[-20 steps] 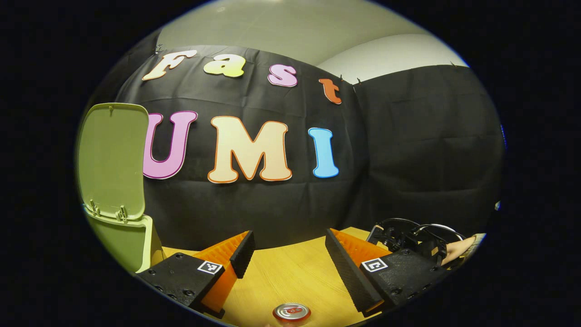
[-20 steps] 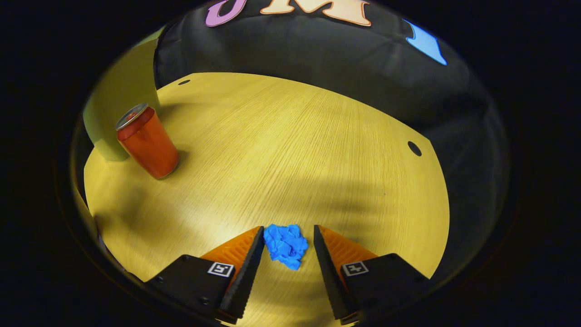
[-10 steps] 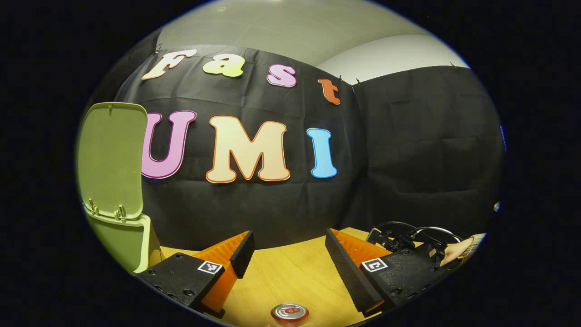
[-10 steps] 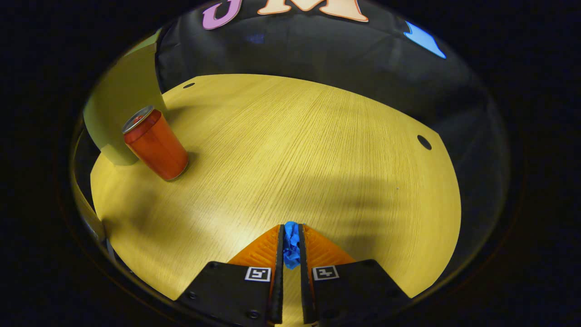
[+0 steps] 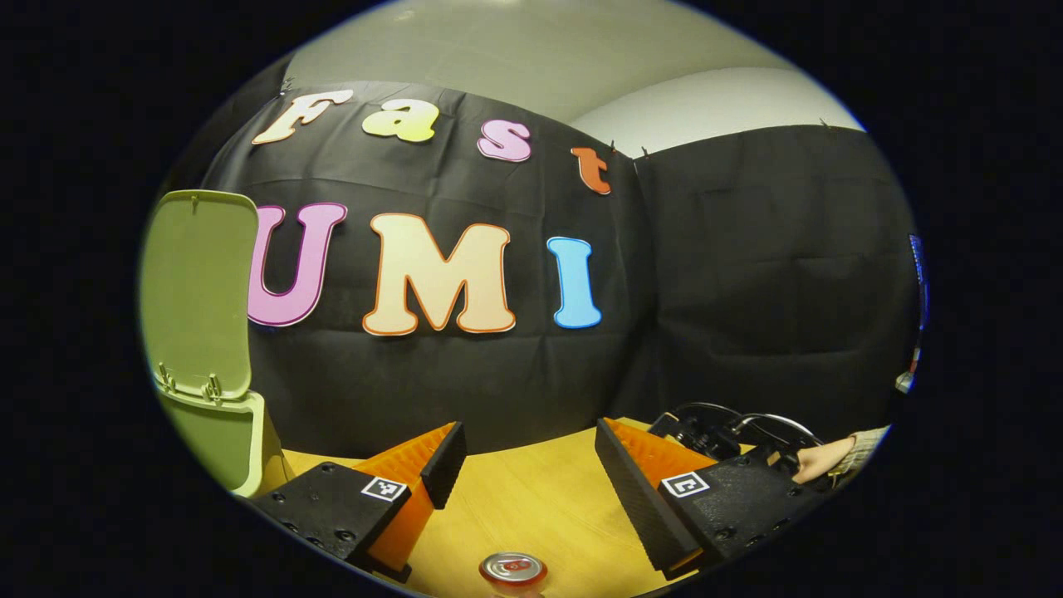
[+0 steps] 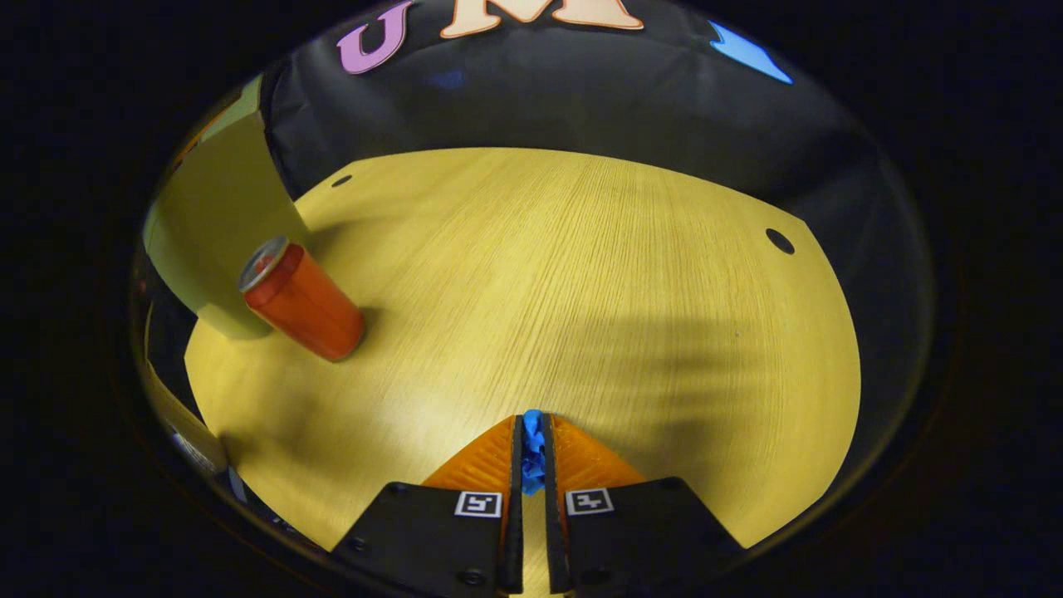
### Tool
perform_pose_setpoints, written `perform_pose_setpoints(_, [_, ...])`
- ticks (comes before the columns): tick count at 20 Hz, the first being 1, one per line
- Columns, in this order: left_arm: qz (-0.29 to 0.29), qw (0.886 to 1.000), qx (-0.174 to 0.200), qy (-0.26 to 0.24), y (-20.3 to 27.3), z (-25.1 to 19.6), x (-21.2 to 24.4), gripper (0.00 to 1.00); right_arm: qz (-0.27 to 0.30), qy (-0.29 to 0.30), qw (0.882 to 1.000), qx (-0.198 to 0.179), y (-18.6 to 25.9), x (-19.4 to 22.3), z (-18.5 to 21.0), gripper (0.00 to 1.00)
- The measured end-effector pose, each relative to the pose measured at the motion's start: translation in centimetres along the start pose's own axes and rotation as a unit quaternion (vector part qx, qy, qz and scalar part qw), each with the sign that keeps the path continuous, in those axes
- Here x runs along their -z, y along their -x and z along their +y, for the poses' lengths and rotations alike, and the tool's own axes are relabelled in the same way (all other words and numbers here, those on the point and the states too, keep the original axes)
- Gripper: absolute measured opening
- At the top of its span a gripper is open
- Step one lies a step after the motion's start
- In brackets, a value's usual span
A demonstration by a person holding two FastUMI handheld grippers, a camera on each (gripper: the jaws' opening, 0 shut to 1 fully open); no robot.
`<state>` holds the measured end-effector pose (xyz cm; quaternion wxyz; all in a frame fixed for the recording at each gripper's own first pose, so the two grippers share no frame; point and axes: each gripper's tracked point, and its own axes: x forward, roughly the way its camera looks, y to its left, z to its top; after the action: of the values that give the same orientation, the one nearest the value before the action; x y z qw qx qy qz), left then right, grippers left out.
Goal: Press the lid of the desktop garbage bin to open it, pick up the crumpled paper on the desktop and throw it into the bin, then pick up the pop can on the desktop and drop it into the bin, and finally close the garbage bin lid.
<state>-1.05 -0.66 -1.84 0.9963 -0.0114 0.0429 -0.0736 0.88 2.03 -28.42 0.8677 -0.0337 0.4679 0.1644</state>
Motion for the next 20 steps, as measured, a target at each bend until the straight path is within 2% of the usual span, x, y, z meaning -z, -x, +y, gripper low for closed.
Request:
perform_pose_setpoints(3, [-0.004, 1.0, 0.013, -0.001, 0.8, -1.1, -0.5, 0.95, -0.057, -0.01, 0.998, -0.013, 3.9, -4.4, 0.5, 0.14])
perform_pose_setpoints(6, [-0.008, 1.0, 0.02, -0.006, 2.0, -1.9, -1.2, 0.95, -0.128, -0.01, 0.991, -0.041, 8.7, -9.7, 2.0, 0.13])
perform_pose_setpoints(9, [-0.01, 1.0, 0.028, -0.001, 4.3, -2.6, -1.4, 0.95, -0.175, 0.009, 0.983, -0.059, 13.0, -13.5, 4.0, 0.13])
perform_pose_setpoints(11, [-0.003, 1.0, 0.018, -0.01, 6.4, -2.0, -1.1, 0.95, -0.195, 0.028, 0.978, -0.068, 15.1, -15.0, 5.5, 0.13])
perform_pose_setpoints(15, [0.012, 0.999, -0.023, -0.03, 10.8, 0.4, 0.0, 0.94, -0.232, 0.063, 0.964, -0.11, 17.4, -19.4, 12.7, 0.13])
perform_pose_setpoints(20, [0.038, 0.997, -0.057, -0.025, 15.7, 2.3, 2.4, 0.94, -0.279, 0.123, 0.936, -0.177, 20.8, -23.3, 23.7, 0.13])
